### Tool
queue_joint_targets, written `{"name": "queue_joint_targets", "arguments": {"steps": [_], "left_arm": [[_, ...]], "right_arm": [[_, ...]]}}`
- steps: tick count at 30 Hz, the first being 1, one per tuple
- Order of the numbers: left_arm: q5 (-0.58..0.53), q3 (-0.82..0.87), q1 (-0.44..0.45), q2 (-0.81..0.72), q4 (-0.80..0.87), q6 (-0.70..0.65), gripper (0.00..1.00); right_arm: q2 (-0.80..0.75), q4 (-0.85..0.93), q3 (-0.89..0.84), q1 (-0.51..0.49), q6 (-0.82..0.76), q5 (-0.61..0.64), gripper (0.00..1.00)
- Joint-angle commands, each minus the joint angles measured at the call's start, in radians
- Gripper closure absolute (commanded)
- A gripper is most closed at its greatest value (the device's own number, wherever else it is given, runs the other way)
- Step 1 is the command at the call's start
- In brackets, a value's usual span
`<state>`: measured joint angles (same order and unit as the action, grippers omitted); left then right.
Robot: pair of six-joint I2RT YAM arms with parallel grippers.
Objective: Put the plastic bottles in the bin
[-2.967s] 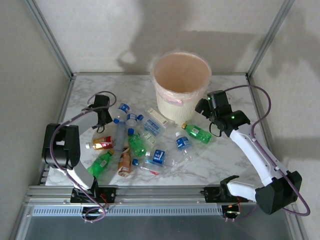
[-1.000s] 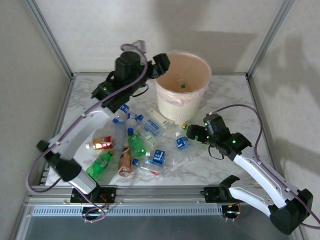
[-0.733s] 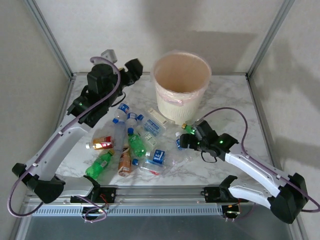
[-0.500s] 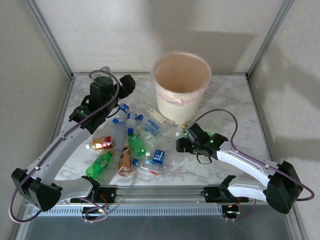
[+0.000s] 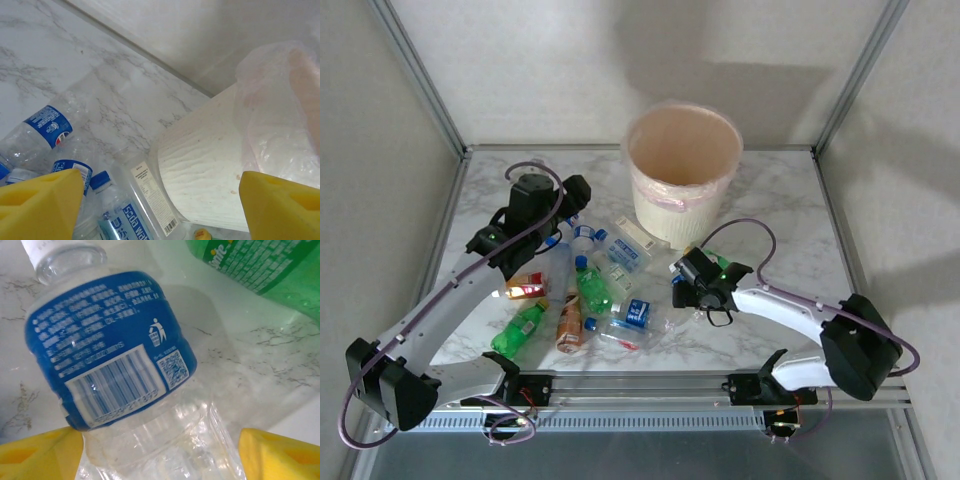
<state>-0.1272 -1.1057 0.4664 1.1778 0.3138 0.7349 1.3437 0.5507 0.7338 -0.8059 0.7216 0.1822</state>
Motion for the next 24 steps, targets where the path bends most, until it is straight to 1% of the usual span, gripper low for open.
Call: {"name": "queue_joint_targets", "arguments": {"steps": [1, 8, 13, 19, 24], "left_arm": [[-0.002, 0.028, -0.011, -0.012, -0.016, 0.016, 0.19], [0.006, 0.059, -0.012, -0.012, -0.027, 0.024, 0.19], [0.005, 0.063, -0.015, -0.012, -0.031, 0.023, 0.20], [0.006, 0.059, -0.017, -0.005, -0.039, 0.027, 0.20], [-0.001, 0.065, -0.017, -0.001, -0.050, 0.042, 0.20]], "right_arm": [[0.041, -0.025, 0.025, -0.006, -0.012, 0.008, 0.19], [0.102, -0.059, 0.027, -0.006, -0.035, -0.003, 0.19], [0.098, -0.060, 0.025, -0.007, -0.042, 0.006, 0.26], [0.021, -0.052, 0.018, -0.006, -0.049, 0.016, 0.34], [-0.047, -0.019, 0.042, -0.021, -0.066, 0.004, 0.38]]}}
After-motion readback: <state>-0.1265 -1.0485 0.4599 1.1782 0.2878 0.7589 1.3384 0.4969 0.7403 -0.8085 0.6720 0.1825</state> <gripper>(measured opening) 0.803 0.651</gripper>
